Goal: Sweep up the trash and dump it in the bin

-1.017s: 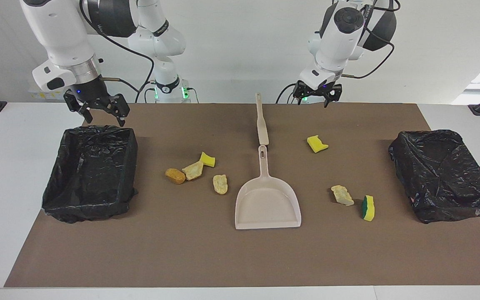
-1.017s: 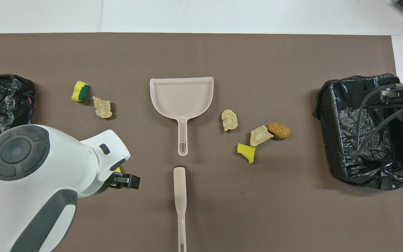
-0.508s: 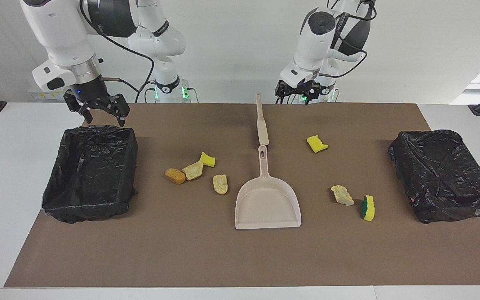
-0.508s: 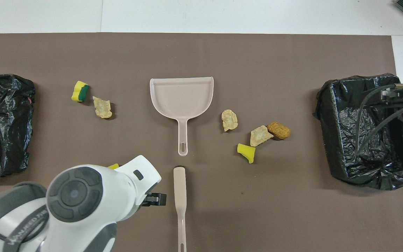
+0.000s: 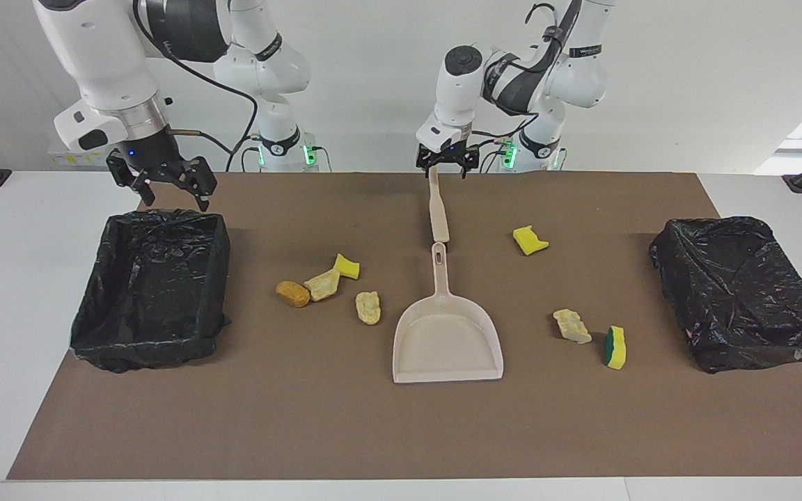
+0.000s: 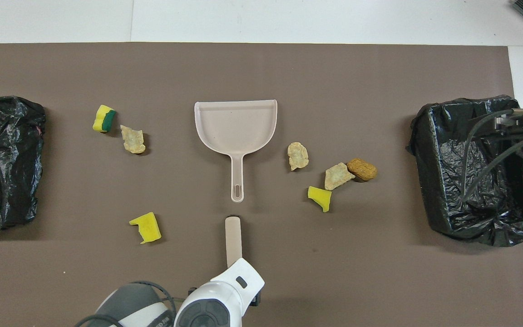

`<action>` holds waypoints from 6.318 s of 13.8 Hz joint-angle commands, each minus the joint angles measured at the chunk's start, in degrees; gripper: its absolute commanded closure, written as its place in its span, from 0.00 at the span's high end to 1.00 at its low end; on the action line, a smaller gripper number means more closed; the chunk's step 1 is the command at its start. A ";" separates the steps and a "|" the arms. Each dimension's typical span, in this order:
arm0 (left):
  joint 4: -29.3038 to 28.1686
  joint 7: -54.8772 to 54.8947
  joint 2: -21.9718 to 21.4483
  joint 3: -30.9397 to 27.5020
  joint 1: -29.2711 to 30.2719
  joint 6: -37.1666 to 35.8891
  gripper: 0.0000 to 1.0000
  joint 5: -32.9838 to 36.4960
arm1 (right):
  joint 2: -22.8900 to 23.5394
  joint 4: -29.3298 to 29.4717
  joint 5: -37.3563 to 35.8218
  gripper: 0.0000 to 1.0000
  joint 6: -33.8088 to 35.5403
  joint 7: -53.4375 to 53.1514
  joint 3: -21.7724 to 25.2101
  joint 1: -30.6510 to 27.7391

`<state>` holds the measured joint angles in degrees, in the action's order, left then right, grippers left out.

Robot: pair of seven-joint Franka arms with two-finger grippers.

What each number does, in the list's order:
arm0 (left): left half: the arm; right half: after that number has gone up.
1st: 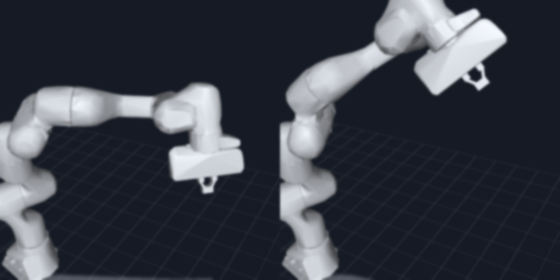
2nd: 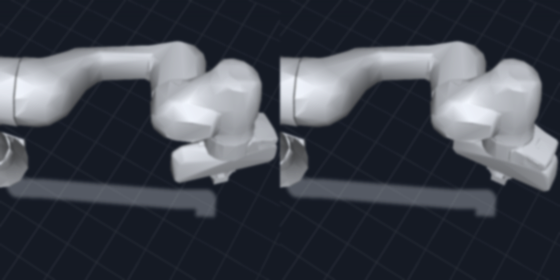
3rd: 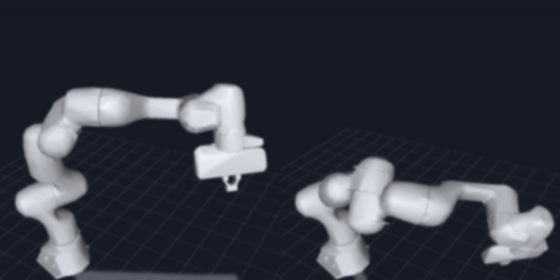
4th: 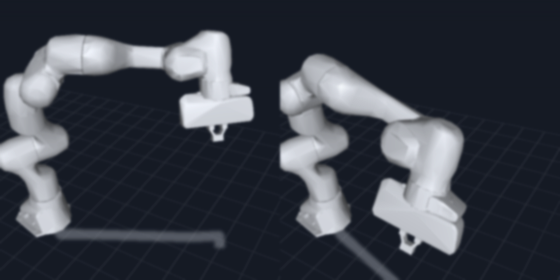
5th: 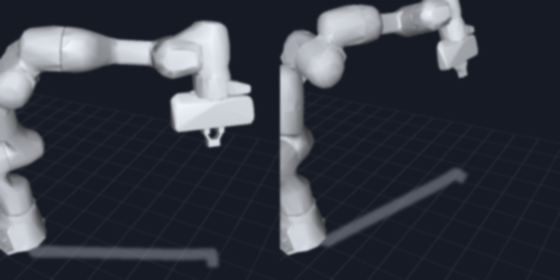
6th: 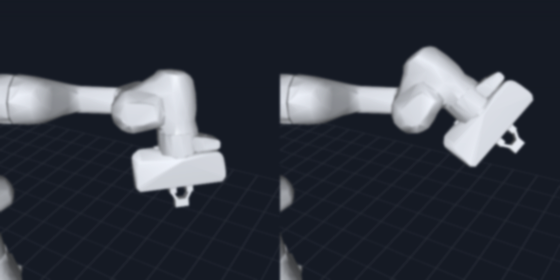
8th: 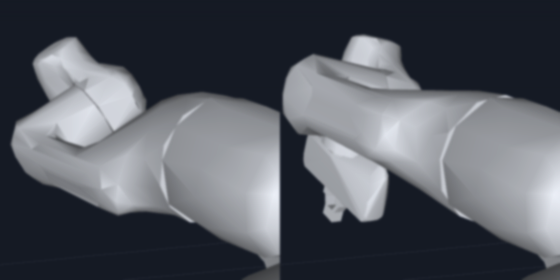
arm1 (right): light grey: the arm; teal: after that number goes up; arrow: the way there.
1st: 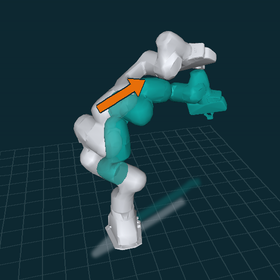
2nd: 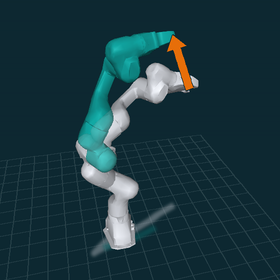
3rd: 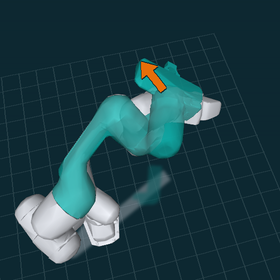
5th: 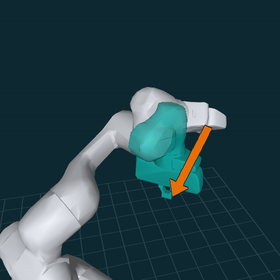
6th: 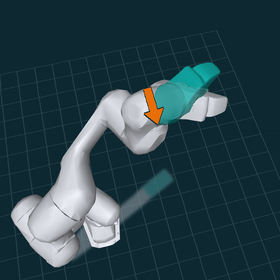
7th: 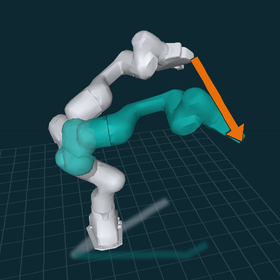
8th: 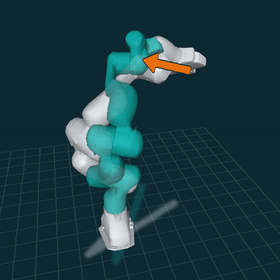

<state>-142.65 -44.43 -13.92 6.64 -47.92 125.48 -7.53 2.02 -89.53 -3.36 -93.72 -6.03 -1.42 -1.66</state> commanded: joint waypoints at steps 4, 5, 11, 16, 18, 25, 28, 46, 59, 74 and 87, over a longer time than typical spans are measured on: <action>-1.84 -0.93 3.28 -1.10 -3.06 4.68 1.00 -0.46 | -1.15 -1.00 1.25 1.00 0.65 0.84 -0.08 -0.36; -1.76 -0.75 3.28 -1.19 -3.06 4.25 1.00 -0.46 | -1.15 -1.00 1.25 1.00 0.65 0.84 -0.08 -0.45; -0.61 -0.22 3.99 -1.10 -3.06 3.54 0.65 -0.38 | -1.15 -1.00 1.25 1.00 0.65 0.84 -0.08 -0.45; -0.09 0.04 4.16 -1.28 -2.54 2.32 0.27 -0.29 | -1.15 -1.00 1.25 1.00 0.65 0.84 -0.08 -0.45; 2.10 0.04 4.34 -1.54 -0.78 -1.53 0.09 0.15 | -1.15 -1.00 1.25 1.00 0.65 0.84 -0.08 -0.45; 3.87 -2.93 -1.72 -1.63 7.91 -22.01 0.00 3.48 | -1.23 -1.53 1.24 1.00 -0.75 4.16 -0.17 0.25; 3.26 -14.41 -1.99 -1.54 11.52 -22.83 0.00 3.49 | 1.39 -1.26 4.76 1.00 -1.20 -1.24 -2.71 2.10; 2.11 -39.68 1.34 -1.63 22.15 -13.70 0.00 -10.31 | 26.80 3.13 4.76 1.00 -27.56 -26.49 -3.59 32.77; 17.83 -26.18 14.09 -1.80 41.40 -9.20 0.00 -5.39 | 27.16 -1.09 0.29 0.75 -30.47 -28.86 -3.51 36.90; 20.92 39.70 16.02 -1.98 51.25 -8.50 0.00 7.62 | 19.52 -1.70 -0.52 0.00 -23.72 4.93 -3.77 27.87; 31.98 76.84 23.75 -1.98 55.30 -2.44 0.00 15.57 | 19.16 -1.79 -7.19 0.00 -19.22 52.96 -3.68 22.58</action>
<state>-115.18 29.27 6.40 4.44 6.92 123.51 2.65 21.83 -90.82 -9.18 -112.20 43.82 -4.49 21.61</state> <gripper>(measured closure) 0.736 0.678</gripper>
